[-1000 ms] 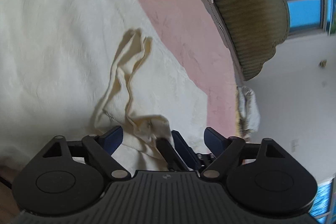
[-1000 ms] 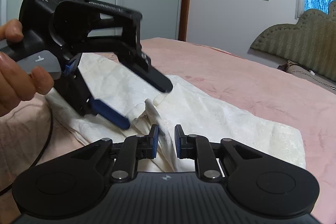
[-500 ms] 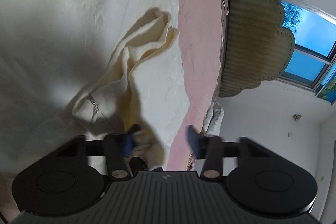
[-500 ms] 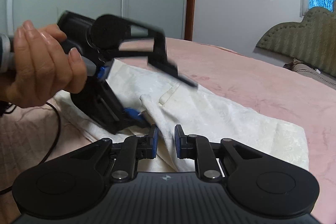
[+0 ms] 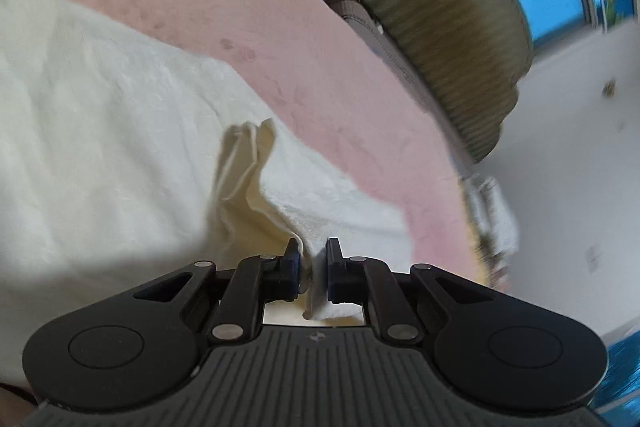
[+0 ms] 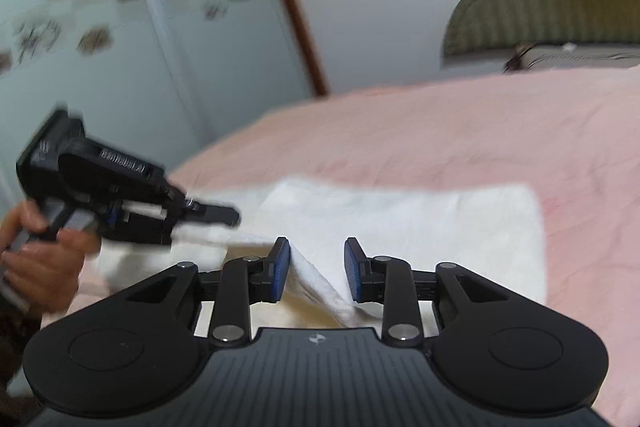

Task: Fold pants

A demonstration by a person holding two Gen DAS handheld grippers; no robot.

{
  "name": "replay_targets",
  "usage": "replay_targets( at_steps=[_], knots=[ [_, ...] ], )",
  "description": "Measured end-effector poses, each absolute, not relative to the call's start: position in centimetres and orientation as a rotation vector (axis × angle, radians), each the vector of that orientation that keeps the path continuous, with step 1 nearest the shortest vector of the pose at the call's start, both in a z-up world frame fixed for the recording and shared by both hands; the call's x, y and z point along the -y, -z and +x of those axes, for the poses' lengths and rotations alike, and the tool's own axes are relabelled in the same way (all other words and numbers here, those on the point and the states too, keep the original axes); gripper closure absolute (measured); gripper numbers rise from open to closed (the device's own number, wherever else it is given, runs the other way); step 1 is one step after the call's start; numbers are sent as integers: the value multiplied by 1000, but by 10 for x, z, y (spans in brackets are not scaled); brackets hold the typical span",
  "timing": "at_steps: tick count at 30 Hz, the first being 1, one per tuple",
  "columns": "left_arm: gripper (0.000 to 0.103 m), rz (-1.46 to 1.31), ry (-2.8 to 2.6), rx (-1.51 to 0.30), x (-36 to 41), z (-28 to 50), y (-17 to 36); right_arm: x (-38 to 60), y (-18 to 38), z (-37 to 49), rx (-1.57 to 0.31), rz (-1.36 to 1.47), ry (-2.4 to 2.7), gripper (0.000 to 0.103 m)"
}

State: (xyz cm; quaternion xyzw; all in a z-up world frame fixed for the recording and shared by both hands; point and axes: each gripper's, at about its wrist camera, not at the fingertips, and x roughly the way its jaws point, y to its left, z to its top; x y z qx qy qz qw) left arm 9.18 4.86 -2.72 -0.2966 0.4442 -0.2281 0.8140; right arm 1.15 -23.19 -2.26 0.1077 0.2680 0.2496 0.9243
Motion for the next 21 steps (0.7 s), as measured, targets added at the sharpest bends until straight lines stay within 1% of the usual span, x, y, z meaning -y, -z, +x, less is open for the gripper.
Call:
replay_targets(
  at_steps=[2, 4, 5, 7, 10, 12, 14, 16, 18, 20, 21],
  knots=[
    [91, -611, 477, -1016, -46, 92, 39, 223, 32, 19, -670, 110, -497, 47],
    [90, -623, 459, -1055, -48, 92, 54, 215, 39, 20, -732, 12, -496, 47],
    [90, -625, 456, -1050, -48, 90, 56, 215, 37, 17, -728, -2, -506, 46],
    [90, -620, 459, -1042, -49, 88, 55, 224, 26, 15, -718, 51, -569, 46],
    [90, -583, 457, -1029, -46, 84, 52, 243, 9, 17, -633, 168, -604, 45],
    [90, -562, 453, -1012, -42, 81, 51, 252, 6, 27, -598, 234, -547, 45],
    [89, -540, 450, -996, -40, 79, 50, 248, 12, 42, -609, 232, -445, 45],
    [89, -520, 453, -988, -40, 77, 49, 236, 26, 51, -679, 137, -371, 45],
    [88, -490, 466, -981, -39, 76, 47, 216, 38, 45, -726, -15, -385, 43],
    [87, -438, 484, -969, -35, 74, 45, 208, 40, 26, -659, -142, -391, 41],
    [86, -412, 489, -962, -33, 73, 44, 207, 39, 20, -652, -177, -396, 36]
  ],
)
